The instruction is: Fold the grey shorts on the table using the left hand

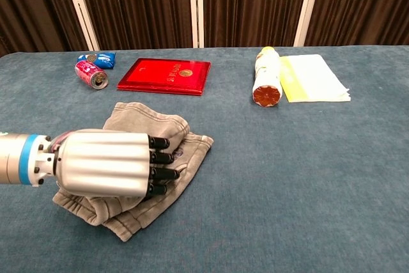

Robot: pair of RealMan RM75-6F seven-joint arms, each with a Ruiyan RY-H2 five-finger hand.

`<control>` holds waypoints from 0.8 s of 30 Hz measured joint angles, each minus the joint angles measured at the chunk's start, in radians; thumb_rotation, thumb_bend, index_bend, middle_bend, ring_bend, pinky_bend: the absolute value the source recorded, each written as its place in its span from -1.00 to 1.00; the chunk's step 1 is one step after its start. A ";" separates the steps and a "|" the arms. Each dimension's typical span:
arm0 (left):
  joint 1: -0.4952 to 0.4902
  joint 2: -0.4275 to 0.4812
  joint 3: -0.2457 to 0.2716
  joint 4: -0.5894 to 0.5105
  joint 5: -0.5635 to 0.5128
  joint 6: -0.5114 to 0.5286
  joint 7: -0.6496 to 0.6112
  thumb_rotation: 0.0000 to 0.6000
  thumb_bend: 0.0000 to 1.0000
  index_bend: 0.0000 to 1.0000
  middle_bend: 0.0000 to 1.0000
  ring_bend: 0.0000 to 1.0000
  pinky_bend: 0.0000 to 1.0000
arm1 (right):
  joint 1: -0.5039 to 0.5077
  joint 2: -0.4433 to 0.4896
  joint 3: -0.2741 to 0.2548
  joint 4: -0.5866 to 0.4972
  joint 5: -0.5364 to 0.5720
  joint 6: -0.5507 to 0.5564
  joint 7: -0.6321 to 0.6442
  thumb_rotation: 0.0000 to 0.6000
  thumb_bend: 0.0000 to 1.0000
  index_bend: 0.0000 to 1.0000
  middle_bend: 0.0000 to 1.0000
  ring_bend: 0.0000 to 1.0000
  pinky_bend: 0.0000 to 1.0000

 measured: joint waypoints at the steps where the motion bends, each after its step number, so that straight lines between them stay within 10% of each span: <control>1: -0.001 -0.004 0.003 0.001 0.001 0.000 0.000 1.00 0.00 0.24 -0.41 -0.37 -0.26 | 0.000 0.000 0.000 0.000 0.000 0.001 0.000 1.00 -1.00 -1.00 -1.00 -1.00 -1.00; 4: -0.004 -0.019 0.014 0.013 0.005 0.002 0.002 1.00 -0.14 -0.10 -0.63 -0.57 -0.39 | -0.001 0.001 0.000 -0.002 0.000 0.000 0.000 1.00 -1.00 -1.00 -1.00 -1.00 -1.00; 9: 0.000 -0.021 0.010 0.008 -0.016 -0.012 0.017 1.00 -0.91 -1.00 -1.00 -1.00 -0.92 | -0.001 0.003 -0.001 -0.005 0.000 -0.001 -0.001 1.00 -1.00 -1.00 -1.00 -1.00 -1.00; 24: 0.041 0.018 -0.046 -0.085 -0.061 0.238 -0.085 1.00 -1.00 -1.00 -1.00 -1.00 -1.00 | -0.004 0.009 -0.002 -0.010 -0.003 0.003 0.002 1.00 -1.00 -1.00 -1.00 -1.00 -1.00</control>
